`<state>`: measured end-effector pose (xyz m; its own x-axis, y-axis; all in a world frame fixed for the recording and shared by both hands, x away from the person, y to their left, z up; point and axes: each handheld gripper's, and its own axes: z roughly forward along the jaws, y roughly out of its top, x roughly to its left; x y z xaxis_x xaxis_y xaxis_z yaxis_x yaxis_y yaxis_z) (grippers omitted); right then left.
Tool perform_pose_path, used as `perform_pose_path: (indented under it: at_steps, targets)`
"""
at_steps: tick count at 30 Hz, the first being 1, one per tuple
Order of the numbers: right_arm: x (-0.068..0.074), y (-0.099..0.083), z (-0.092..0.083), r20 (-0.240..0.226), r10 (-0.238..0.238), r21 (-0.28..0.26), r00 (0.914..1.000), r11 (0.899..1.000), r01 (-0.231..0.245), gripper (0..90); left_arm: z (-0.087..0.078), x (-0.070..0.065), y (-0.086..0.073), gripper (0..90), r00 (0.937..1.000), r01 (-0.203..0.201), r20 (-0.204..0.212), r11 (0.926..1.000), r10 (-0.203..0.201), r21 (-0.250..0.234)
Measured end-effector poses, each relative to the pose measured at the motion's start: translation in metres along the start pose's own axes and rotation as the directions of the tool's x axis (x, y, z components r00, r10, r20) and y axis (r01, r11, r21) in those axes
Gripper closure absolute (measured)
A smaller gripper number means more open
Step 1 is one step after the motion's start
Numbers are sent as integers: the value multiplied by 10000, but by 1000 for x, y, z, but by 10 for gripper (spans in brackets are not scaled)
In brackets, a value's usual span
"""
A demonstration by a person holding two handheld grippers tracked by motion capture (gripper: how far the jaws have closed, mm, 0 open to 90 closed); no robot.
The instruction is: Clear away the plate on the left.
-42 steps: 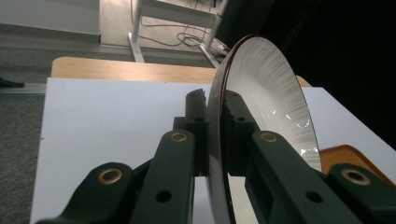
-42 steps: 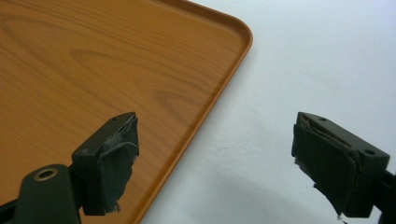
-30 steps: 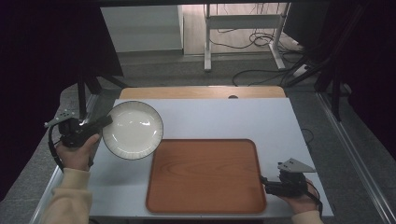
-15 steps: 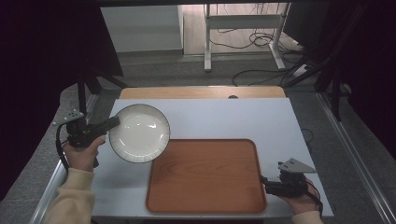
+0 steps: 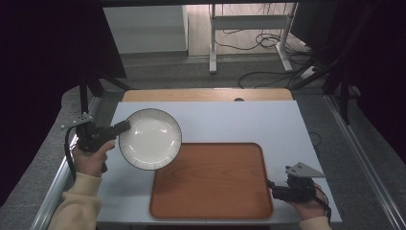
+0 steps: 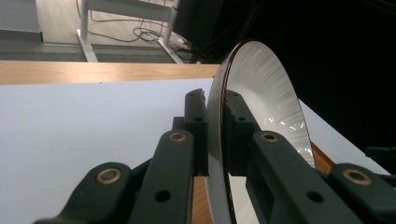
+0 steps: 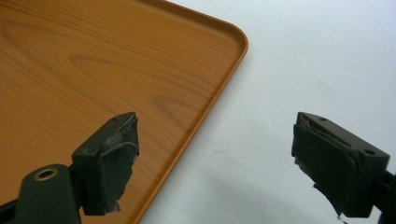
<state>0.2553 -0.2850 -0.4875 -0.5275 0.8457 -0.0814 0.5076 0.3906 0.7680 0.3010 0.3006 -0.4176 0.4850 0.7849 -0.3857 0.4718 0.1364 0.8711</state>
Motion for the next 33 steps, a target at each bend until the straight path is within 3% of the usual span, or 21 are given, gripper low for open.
perform_pose_path:
  at_steps: [12,33]
  targets:
    - [-1,0,0,51,19,11,10000,10000,-19,156,19,-14,-5,826,9988,-357,352,9984,341,447]
    - [-2,0,0,97,59,-36,9999,10000,-59,156,46,-37,-13,824,9942,-619,946,9925,519,1058]
